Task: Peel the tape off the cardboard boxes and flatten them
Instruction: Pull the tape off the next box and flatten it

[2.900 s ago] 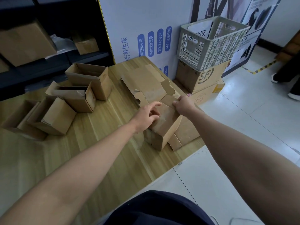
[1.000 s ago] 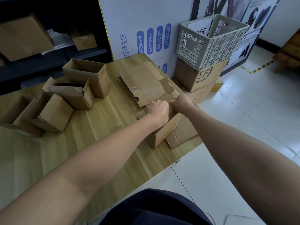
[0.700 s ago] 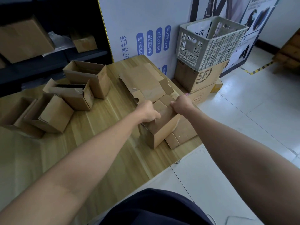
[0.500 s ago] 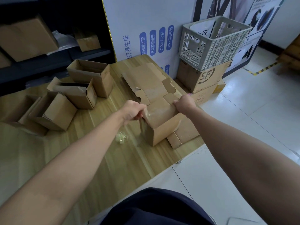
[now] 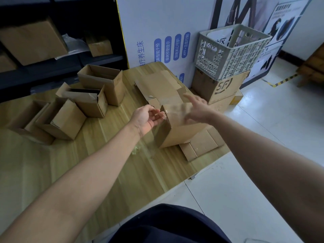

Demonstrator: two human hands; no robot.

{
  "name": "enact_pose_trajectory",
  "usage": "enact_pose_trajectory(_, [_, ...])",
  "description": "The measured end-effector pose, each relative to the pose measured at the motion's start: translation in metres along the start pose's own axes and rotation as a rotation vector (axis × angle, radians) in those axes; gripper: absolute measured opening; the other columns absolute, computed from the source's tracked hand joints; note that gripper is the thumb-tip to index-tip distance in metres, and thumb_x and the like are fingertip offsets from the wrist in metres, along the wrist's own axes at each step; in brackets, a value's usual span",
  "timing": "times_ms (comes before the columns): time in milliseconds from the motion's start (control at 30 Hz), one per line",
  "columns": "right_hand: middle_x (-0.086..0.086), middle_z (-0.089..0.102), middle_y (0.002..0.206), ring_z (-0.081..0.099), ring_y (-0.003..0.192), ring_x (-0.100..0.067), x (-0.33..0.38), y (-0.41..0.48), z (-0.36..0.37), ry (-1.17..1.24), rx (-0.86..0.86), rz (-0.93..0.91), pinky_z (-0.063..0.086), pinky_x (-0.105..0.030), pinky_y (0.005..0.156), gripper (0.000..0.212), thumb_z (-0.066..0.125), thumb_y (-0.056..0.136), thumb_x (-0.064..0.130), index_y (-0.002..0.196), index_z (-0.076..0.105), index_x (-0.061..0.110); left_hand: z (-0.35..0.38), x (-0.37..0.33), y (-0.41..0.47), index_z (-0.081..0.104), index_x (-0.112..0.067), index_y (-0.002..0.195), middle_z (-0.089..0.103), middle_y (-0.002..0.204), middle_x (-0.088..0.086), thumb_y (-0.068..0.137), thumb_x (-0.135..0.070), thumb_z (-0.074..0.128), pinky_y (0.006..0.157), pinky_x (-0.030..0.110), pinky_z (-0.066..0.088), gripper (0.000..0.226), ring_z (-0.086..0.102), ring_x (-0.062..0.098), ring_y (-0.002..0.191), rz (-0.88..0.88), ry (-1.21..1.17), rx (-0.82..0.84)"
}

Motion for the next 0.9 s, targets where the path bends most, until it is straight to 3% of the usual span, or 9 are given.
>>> enact_pose_trajectory(100, [0.003,0.000,0.160,-0.001,0.146,-0.031,0.021,-0.007,-0.001,-0.094,0.289,-0.131,0.014,-0.060,0.114,0.123,0.081,0.067,0.040,0.150,-0.010,0.036,0.017,0.001,0.000,0.050,-0.002,0.074,0.056,0.070,0.016,0.097,-0.003,0.036,0.071,0.038,0.059,0.026,0.061,0.026,0.071,-0.034,-0.054,0.005])
enact_pose_trajectory(167, [0.008,-0.005,0.159,-0.004,0.147,-0.028,0.024,-0.006,0.005,-0.190,0.270,-0.161,0.017,-0.061,0.114,0.134,0.084,0.058,0.049,0.148,-0.016,0.040,0.028,0.002,0.000,0.048,-0.003,0.070,0.053,0.067,0.015,0.098,-0.003,0.035,0.064,0.034,0.059,0.031,0.057,0.023,0.066,-0.069,-0.073,0.026])
enact_pose_trajectory(300, [0.007,0.009,0.155,0.018,0.141,-0.027,0.013,-0.011,0.011,-0.250,0.145,-0.218,0.035,-0.053,0.108,0.130,0.085,0.055,0.049,0.148,-0.006,0.042,0.036,0.006,-0.003,0.043,-0.006,0.068,0.043,0.059,0.007,0.099,-0.003,0.035,0.048,0.026,0.053,0.033,0.045,0.015,0.052,-0.124,-0.044,0.019])
enact_pose_trajectory(433, [0.002,0.016,0.152,0.027,0.137,-0.028,-0.018,-0.016,0.007,-0.015,0.082,-0.166,0.033,-0.053,0.110,0.124,0.087,0.058,0.036,0.150,0.003,0.036,0.010,0.002,0.013,0.038,-0.009,0.073,0.036,0.063,0.004,0.096,0.005,0.030,0.038,0.019,0.036,0.029,0.035,0.012,0.048,0.032,0.167,-0.181])
enact_pose_trajectory(533, [-0.004,0.020,0.150,0.028,0.136,-0.031,-0.042,-0.022,-0.002,0.179,0.040,-0.063,0.029,-0.051,0.112,0.122,0.088,0.059,0.026,0.150,0.007,0.030,-0.024,0.000,0.026,0.049,-0.010,0.078,0.045,0.069,0.004,0.098,-0.005,0.039,0.050,0.023,0.039,0.023,0.041,0.013,0.055,0.176,0.611,-0.296])
enact_pose_trajectory(600, [-0.005,0.020,0.151,0.027,0.136,-0.032,-0.047,-0.022,-0.003,0.191,0.038,-0.042,0.029,-0.052,0.112,0.122,0.088,0.059,0.024,0.150,0.007,0.030,-0.026,0.006,0.026,0.054,-0.013,0.070,0.050,0.068,0.003,0.098,-0.019,0.048,0.056,0.026,0.037,0.029,0.043,0.014,0.059,0.223,0.848,-0.188])
enact_pose_trajectory(667, [-0.003,0.019,0.151,0.027,0.135,-0.031,-0.043,-0.021,-0.001,0.186,0.052,-0.050,0.030,-0.054,0.111,0.122,0.089,0.058,0.024,0.149,0.007,0.032,-0.013,0.017,0.024,0.061,-0.011,0.077,0.058,0.078,0.005,0.092,-0.034,0.058,0.067,0.027,0.042,0.028,0.052,0.016,0.070,0.258,1.021,-0.074])
enact_pose_trajectory(767, [0.000,0.021,0.146,0.032,0.131,-0.029,-0.038,-0.019,0.002,0.198,0.079,-0.076,0.037,-0.051,0.108,0.121,0.090,0.056,0.023,0.146,0.009,0.035,0.007,0.029,0.025,0.062,-0.012,0.097,0.056,0.106,0.006,0.079,-0.046,0.071,0.088,0.029,0.046,0.039,0.056,0.018,0.094,0.283,1.147,0.003])
enact_pose_trajectory(900, [0.001,0.022,0.144,0.032,0.130,-0.028,-0.041,-0.020,0.002,0.221,0.075,-0.071,0.039,-0.051,0.107,0.121,0.091,0.054,0.022,0.144,0.012,0.037,0.018,0.036,0.019,0.059,-0.014,0.103,0.057,0.097,0.000,0.077,-0.033,0.076,0.081,0.026,0.046,0.036,0.052,0.014,0.089,0.335,1.152,0.069])
Point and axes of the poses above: each hand's wrist, its own y-axis towards the middle knuckle, its own z-axis out of the palm, x = y × z, the point moved 1 cm from there along y, towards the middle knuckle
